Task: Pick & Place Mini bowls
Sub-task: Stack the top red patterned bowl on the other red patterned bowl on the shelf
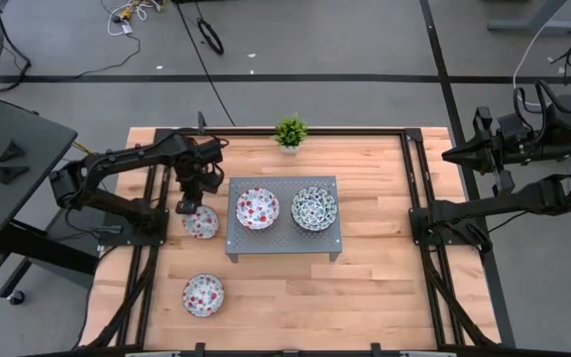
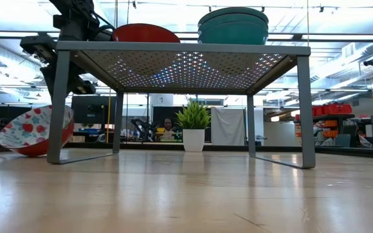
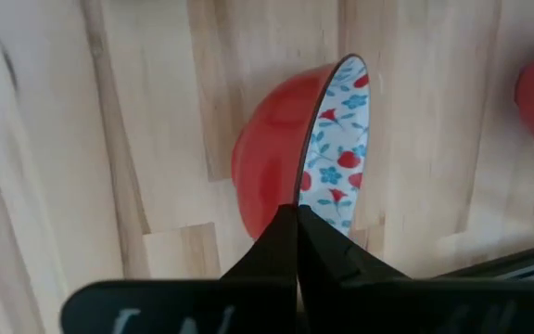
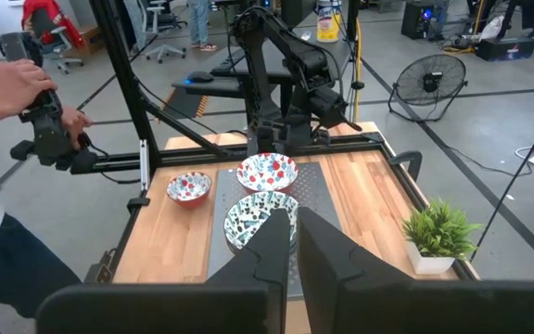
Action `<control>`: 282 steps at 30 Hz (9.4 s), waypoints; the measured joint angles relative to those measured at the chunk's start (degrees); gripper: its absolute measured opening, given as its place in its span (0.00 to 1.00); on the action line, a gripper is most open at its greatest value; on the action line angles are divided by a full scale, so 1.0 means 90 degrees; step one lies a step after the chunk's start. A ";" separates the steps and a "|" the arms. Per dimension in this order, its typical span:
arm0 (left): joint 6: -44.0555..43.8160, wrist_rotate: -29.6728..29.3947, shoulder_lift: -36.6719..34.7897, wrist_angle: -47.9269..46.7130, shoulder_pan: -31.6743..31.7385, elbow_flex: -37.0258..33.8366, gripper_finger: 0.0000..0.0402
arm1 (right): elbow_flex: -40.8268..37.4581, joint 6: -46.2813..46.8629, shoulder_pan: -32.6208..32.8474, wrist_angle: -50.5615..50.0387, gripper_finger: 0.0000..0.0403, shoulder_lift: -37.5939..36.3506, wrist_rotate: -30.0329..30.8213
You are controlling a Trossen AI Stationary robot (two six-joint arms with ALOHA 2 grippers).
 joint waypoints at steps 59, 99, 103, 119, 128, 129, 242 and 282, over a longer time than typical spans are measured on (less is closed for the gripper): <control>0.0327 -0.0211 0.1013 0.0999 0.0324 -0.0263 0.13 | 0.0000 0.0000 0.0000 -0.0002 0.07 -0.0002 -0.0002; 0.0201 -0.0196 0.1010 0.1299 0.0220 -0.0695 0.23 | -0.0002 0.0000 0.0001 -0.0001 0.07 -0.0002 -0.0001; 0.0192 -0.0179 0.1010 0.1259 0.0220 -0.0694 0.08 | -0.0002 0.0000 0.0001 -0.0001 0.07 -0.0002 0.0000; 0.0263 -0.0070 0.1005 0.0980 0.0222 -0.0686 0.03 | -0.0002 0.0000 0.0002 0.0000 0.07 -0.0002 -0.0001; 0.0273 -0.0092 0.1010 0.0441 0.0220 -0.0446 0.02 | -0.0001 0.0000 0.0001 -0.0002 0.07 0.0000 -0.0002; 0.0273 -0.0067 0.1010 0.0375 0.0220 -0.0398 0.02 | 0.0000 0.0000 0.0002 0.0000 0.07 -0.0002 0.0000; -0.6332 0.1476 0.2433 -0.1365 -0.1041 0.5500 0.02 | 0.0000 0.0000 0.0000 -0.0002 0.07 -0.0002 -0.0001; -0.5636 0.1113 0.2773 -0.1540 -0.1105 0.5498 0.22 | 0.0000 0.0000 0.0002 0.0000 0.07 0.0000 0.0000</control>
